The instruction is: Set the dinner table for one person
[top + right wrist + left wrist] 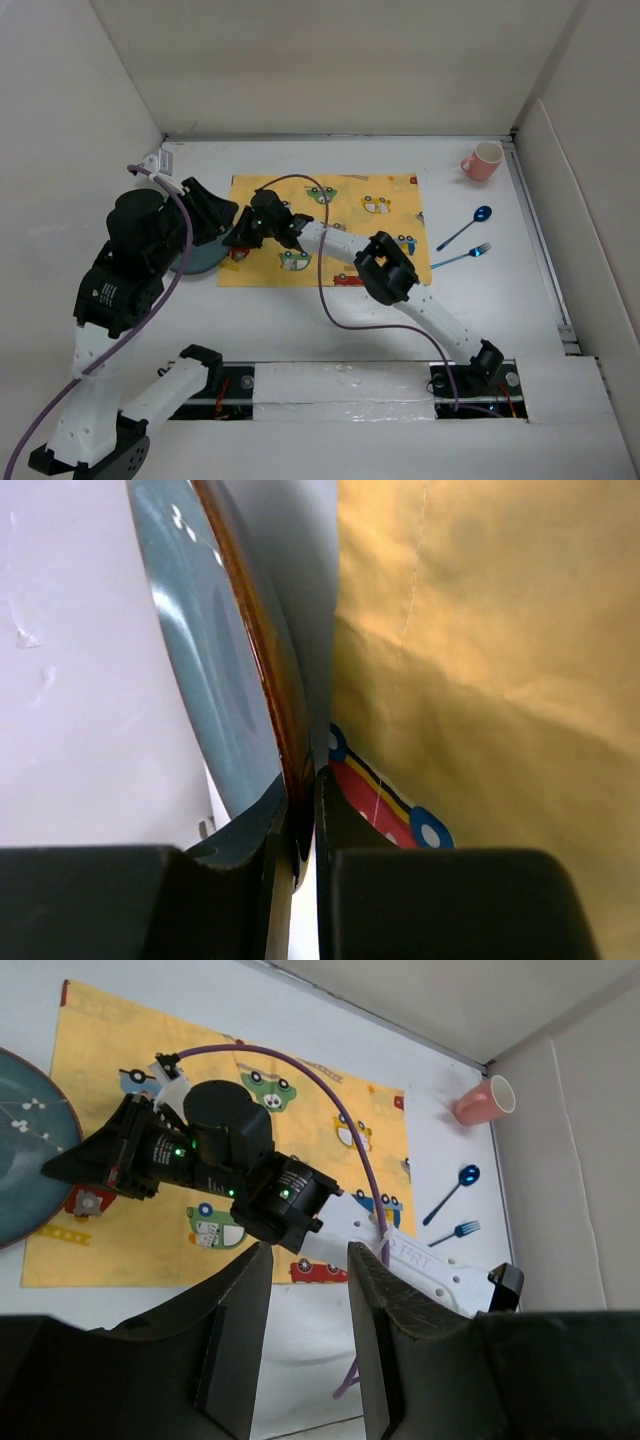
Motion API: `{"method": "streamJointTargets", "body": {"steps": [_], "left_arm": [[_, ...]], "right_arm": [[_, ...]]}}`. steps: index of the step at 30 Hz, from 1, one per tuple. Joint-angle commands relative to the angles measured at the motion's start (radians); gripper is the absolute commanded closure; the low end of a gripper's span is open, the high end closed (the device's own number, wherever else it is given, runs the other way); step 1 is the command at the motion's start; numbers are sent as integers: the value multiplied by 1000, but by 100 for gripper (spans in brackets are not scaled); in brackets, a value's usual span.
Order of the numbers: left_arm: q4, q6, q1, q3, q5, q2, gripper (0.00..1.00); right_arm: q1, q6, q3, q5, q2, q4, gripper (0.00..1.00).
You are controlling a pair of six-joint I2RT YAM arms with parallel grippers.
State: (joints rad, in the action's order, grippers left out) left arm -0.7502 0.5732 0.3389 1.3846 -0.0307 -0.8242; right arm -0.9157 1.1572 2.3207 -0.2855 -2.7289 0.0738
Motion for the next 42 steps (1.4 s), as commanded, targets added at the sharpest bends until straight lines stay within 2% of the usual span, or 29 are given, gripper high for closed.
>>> {"method": "streamJointTargets", "body": {"steps": [1, 6, 10, 11, 13, 14, 17, 18, 21, 23, 24, 30, 37, 42], "left_arm": [[22, -21, 3, 72, 64, -21, 66], [0, -48, 3, 235, 155, -96, 64], [11, -70, 3, 292, 172, -145, 63], [18, -76, 3, 303, 179, -154, 61], [31, -87, 3, 330, 180, -191, 59], [40, -87, 3, 335, 169, -205, 59], [89, -79, 3, 317, 115, -246, 59], [109, -70, 3, 292, 100, -263, 59], [196, -55, 3, 228, 61, -285, 59], [244, -50, 3, 205, 61, -293, 59], [256, -50, 3, 189, 60, -303, 59], [322, -44, 3, 154, 37, -345, 60], [385, -49, 3, 70, 41, -337, 60], [376, -67, 3, 59, 45, -349, 60]], "right_arm": [[14, 70, 19, -104, 139, -268, 100], [66, 108, -13, -161, 268, -373, 100], [152, 118, -249, -201, 510, -436, 100], [173, 113, -376, -228, 556, -443, 100], [240, 92, -513, -257, 650, -451, 100], [264, 76, -635, -291, 740, -448, 100], [346, -20, -785, -331, 898, -332, 100], [365, -71, -870, -339, 929, -287, 100], [434, -158, -975, -385, 1012, -192, 100], [466, -185, -1000, -466, 1022, -175, 100], [497, -236, -1000, -486, 1014, -110, 100], [557, -359, -997, -495, 989, 13, 100], [589, -376, -1017, -544, 867, -35, 100], [598, -384, -982, -520, 834, -40, 100]]}}
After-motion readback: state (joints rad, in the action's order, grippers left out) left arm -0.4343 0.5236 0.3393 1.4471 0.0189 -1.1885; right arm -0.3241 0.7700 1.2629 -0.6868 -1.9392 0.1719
